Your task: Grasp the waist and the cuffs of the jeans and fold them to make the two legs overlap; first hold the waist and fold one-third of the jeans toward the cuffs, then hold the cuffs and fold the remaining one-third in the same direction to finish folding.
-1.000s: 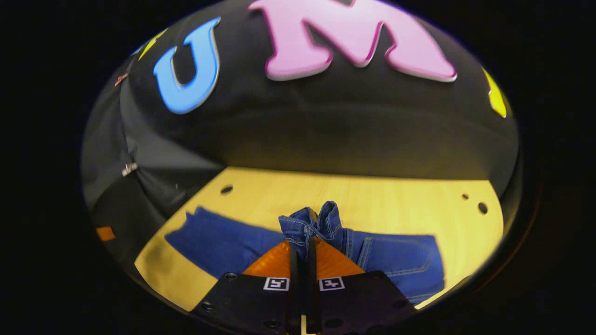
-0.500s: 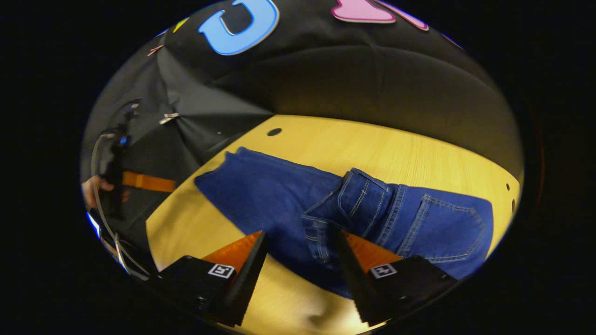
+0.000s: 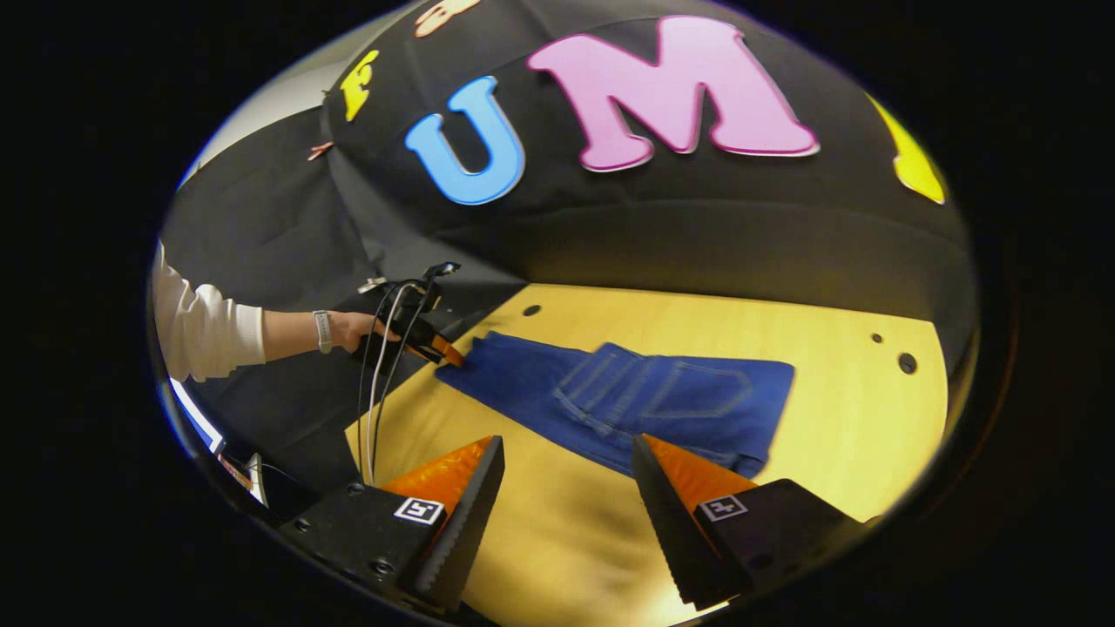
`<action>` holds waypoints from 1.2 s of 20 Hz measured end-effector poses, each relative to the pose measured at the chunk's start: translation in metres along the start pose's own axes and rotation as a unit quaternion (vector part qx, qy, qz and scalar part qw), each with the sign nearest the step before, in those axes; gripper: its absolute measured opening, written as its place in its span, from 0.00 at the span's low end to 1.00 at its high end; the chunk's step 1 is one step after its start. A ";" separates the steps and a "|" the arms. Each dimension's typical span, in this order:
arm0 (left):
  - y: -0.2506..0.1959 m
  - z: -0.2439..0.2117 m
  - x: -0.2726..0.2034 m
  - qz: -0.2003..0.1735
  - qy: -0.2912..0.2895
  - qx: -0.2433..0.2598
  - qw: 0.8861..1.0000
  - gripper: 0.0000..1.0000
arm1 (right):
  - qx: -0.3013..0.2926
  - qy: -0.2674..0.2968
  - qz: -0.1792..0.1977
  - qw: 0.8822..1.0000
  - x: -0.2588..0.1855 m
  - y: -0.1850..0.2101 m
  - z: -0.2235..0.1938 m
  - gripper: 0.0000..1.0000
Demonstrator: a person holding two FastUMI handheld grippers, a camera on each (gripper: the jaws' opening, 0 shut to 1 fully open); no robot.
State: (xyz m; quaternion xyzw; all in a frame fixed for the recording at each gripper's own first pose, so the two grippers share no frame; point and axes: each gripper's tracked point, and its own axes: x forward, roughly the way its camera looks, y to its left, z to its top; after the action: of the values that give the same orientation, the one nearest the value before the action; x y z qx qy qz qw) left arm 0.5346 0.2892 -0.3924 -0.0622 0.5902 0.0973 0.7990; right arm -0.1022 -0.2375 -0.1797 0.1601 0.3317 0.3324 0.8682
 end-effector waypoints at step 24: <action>-0.213 0.089 -0.217 -0.214 -0.161 0.028 0.963 0.06 | 0.057 -0.040 -0.031 0.997 -0.060 -0.051 0.014 0.90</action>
State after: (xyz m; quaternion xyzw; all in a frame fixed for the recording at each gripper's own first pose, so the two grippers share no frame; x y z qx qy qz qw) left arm 0.6049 0.0833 -0.1624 -0.1482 0.4292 -0.0836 0.8870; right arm -0.1024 -0.3169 -0.1673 0.2123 0.3197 0.2788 0.8804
